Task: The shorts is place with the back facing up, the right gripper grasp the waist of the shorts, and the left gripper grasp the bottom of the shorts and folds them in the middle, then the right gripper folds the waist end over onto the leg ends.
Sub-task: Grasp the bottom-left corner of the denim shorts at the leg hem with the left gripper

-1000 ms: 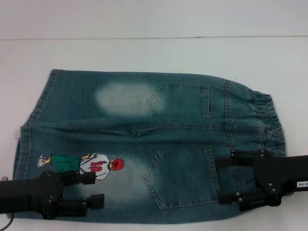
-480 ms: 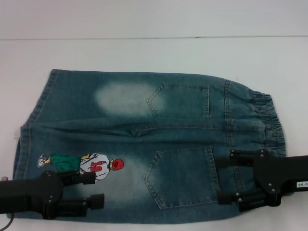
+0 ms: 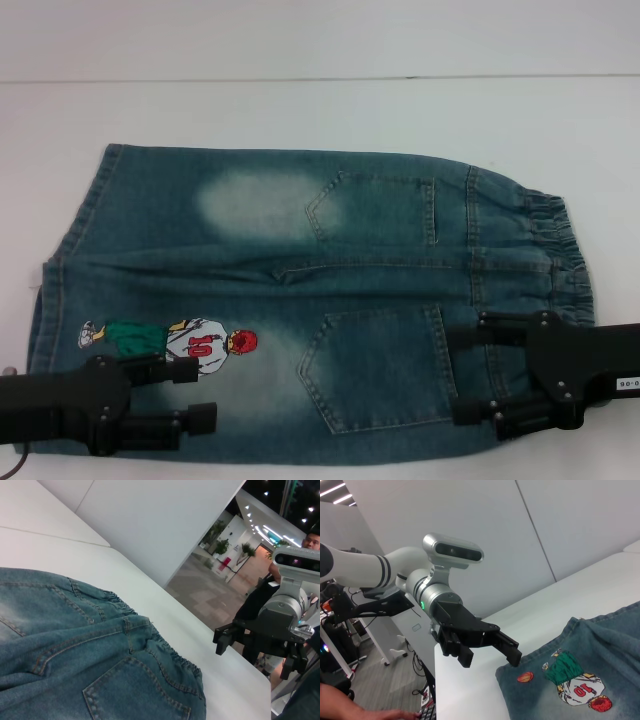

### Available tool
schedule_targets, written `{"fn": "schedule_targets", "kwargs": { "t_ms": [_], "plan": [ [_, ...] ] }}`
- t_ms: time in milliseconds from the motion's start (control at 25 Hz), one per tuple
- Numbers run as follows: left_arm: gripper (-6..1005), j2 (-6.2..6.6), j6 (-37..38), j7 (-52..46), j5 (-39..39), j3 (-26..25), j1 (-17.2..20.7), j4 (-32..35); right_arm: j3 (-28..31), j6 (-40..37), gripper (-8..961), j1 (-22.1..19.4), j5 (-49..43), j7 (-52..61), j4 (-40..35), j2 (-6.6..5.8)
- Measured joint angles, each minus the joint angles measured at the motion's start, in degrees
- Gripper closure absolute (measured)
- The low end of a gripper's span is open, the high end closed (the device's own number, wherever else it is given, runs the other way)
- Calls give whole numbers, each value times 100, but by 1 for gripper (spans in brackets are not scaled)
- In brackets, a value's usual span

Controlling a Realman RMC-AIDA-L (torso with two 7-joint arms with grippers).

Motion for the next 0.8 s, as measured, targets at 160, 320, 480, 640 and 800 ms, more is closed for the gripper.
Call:
{"fn": "schedule_targets", "kwargs": {
  "t_ms": [160, 320, 480, 640, 800],
  "plan": [
    [127, 0, 0, 0, 0, 0, 0, 0, 0, 0, 7, -3, 6, -5, 0, 0],
    [127, 0, 0, 0, 0, 0, 4, 0, 0, 0, 7, -5, 8, -6, 0, 0],
    [127, 0, 0, 0, 1, 0, 7, 0, 0, 0, 7, -6, 11, -8, 0, 0],
    [127, 0, 0, 0, 3, 0, 9, 0, 0, 0, 7, -6, 11, -10, 0, 0],
    [126, 0, 0, 0, 5, 0, 9, 0, 0, 0, 8, -6, 9, -11, 0, 0]
  ]
}}
